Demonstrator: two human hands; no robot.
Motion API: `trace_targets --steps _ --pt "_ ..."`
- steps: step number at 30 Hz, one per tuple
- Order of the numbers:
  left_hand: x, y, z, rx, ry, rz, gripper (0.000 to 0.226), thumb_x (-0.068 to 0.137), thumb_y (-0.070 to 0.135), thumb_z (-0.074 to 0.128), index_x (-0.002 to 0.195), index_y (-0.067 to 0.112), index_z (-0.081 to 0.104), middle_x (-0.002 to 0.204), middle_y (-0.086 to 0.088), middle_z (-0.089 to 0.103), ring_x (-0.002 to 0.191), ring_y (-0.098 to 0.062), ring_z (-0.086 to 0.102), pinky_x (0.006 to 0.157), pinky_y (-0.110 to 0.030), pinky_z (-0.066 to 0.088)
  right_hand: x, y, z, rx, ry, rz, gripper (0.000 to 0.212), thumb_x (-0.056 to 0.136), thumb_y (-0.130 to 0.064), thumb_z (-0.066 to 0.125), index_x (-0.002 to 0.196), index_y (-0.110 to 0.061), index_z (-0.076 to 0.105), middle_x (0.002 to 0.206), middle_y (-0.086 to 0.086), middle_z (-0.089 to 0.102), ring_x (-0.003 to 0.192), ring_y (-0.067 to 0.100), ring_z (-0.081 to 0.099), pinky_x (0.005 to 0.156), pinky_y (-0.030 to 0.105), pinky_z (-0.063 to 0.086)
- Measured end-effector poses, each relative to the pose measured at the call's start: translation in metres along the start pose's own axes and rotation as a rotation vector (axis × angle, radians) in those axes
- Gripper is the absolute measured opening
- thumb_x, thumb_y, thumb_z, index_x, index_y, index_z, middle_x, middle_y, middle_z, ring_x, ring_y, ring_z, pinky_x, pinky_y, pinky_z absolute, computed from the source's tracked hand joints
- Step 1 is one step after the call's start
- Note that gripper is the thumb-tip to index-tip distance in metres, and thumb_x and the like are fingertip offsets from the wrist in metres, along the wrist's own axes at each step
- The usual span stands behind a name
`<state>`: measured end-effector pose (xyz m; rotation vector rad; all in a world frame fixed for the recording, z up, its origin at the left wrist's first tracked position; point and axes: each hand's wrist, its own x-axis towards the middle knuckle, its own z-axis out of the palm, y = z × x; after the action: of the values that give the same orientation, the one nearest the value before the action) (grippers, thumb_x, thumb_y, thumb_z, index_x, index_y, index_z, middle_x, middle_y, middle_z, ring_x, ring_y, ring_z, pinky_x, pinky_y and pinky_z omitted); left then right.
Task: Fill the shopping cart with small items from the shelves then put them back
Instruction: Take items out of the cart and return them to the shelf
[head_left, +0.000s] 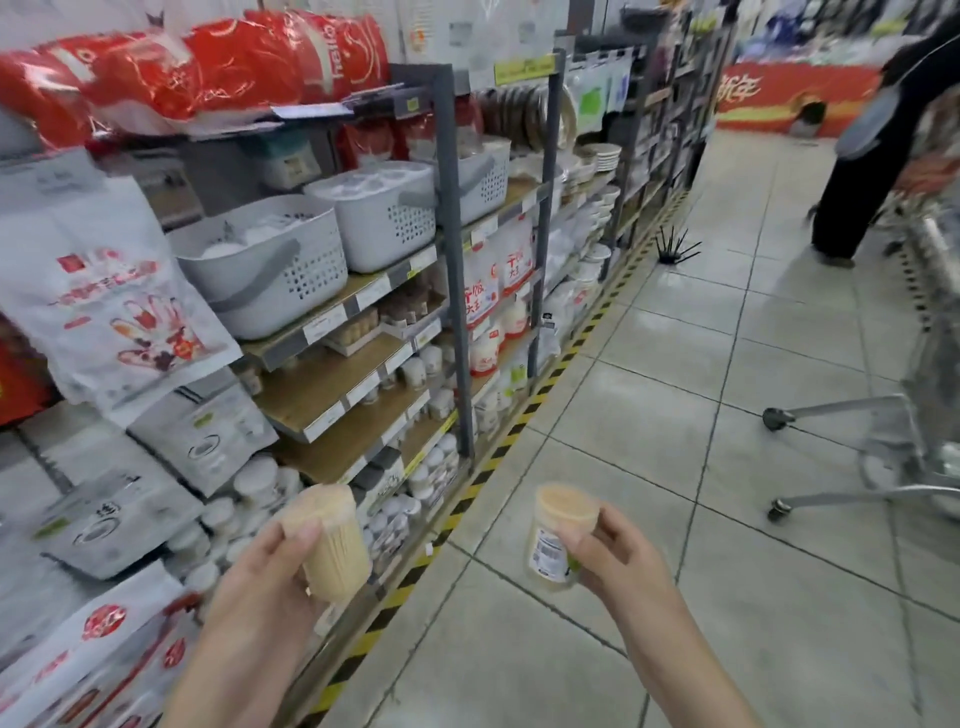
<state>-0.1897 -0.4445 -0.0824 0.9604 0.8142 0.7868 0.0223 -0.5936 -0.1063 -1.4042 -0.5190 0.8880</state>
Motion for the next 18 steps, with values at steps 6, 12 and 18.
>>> trace_targets --steps 6,12,18 --pt "0.119 -0.002 0.085 0.035 -0.135 -0.063 0.091 0.031 0.052 0.092 0.111 0.016 0.065 0.098 -0.003 0.072 0.079 -0.02 0.068 0.058 -0.034 0.054 0.094 -0.024 -0.053 0.076 0.145 0.0 0.067 0.049 -0.051 0.072 0.108 -0.02 0.067 0.103 -0.005 0.073 0.097 0.011 0.068 0.078 0.026 0.049" --pt "0.217 -0.009 0.172 -0.044 -0.133 -0.131 0.053 0.069 0.024 0.067 0.12 0.012 0.06 0.101 -0.002 0.073 0.099 -0.025 0.063 0.074 -0.039 0.05 0.208 -0.047 -0.109 0.083 0.204 0.007 0.077 0.04 -0.051 0.078 0.108 -0.018 0.067 0.103 -0.004 0.073 0.092 0.009 0.069 0.07 0.022 0.051" --pt "0.311 0.003 0.238 -0.053 0.022 -0.077 0.078 0.039 0.032 0.094 0.11 0.016 0.066 0.107 -0.006 0.071 0.092 -0.022 0.066 0.063 -0.038 0.057 0.34 -0.094 -0.151 0.092 0.086 0.009 0.055 0.058 -0.031 0.085 0.109 -0.022 0.066 0.101 -0.007 0.073 0.096 0.013 0.068 0.078 0.027 0.049"
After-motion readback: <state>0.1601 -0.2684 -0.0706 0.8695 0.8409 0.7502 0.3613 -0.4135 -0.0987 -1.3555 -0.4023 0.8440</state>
